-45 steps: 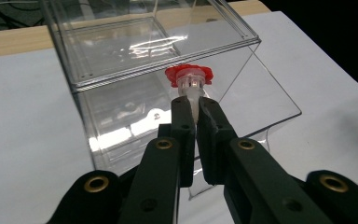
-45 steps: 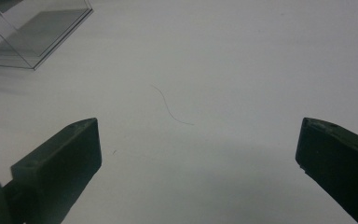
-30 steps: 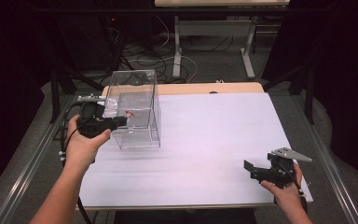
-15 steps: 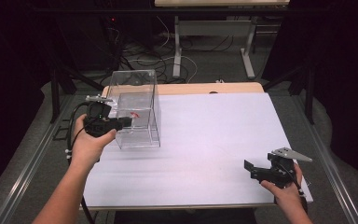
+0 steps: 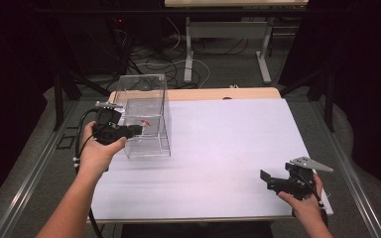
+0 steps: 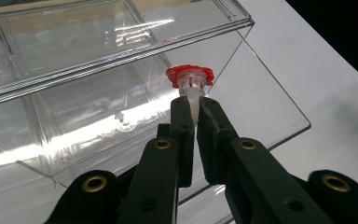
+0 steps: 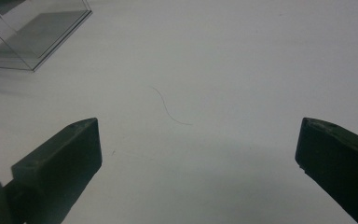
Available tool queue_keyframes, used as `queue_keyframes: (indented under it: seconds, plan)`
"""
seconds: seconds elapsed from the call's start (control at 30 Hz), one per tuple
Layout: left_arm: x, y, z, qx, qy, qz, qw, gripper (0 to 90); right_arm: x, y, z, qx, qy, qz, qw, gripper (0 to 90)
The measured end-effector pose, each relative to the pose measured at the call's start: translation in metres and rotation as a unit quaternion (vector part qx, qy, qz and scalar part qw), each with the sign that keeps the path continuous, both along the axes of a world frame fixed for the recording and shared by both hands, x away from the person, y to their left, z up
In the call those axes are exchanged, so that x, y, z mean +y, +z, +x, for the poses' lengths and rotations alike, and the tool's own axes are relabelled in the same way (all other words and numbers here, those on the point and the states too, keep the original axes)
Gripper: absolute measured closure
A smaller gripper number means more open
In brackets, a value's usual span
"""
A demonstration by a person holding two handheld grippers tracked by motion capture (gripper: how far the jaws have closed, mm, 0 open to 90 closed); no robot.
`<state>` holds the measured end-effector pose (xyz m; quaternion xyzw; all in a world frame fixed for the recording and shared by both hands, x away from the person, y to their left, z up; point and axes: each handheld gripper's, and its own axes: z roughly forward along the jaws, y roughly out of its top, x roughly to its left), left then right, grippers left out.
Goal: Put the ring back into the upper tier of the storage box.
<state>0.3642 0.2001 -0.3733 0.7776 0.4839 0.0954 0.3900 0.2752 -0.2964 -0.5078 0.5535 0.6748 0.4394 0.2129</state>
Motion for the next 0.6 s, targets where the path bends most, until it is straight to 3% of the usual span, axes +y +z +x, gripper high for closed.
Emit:
queue_keyframes:
  seconds: [0.13,0.17,0.2,0.23,0.6]
  plan:
    - [0.0000,0.0000,-0.0004,-0.001,0.003,-0.008,1.0000,82.9,-0.0008,0.0002,-0.0006,-0.004,0.000,-0.002,1.0000,0.0]
    - [0.0003,-0.0001,-0.0004,-0.003,0.004,-0.011,0.9999,79.9,0.0003,-0.0018,0.0007,-0.017,-0.006,0.003,0.9998,0.0]
    - [0.0010,0.0004,-0.0004,-0.001,0.002,-0.012,0.9999,78.7,0.0001,-0.0018,0.0007,-0.016,-0.006,0.003,0.9998,0.0]
    - [0.0011,0.0003,-0.0007,-0.004,0.005,-0.013,0.9999,78.7,-0.0011,0.0001,-0.0008,-0.001,-0.001,0.001,1.0000,0.0]
    - [0.0012,-0.0025,0.0003,-0.022,0.011,-0.019,0.9995,68.7,-0.0026,-0.0008,0.0004,0.003,-0.001,0.001,1.0000,0.0]
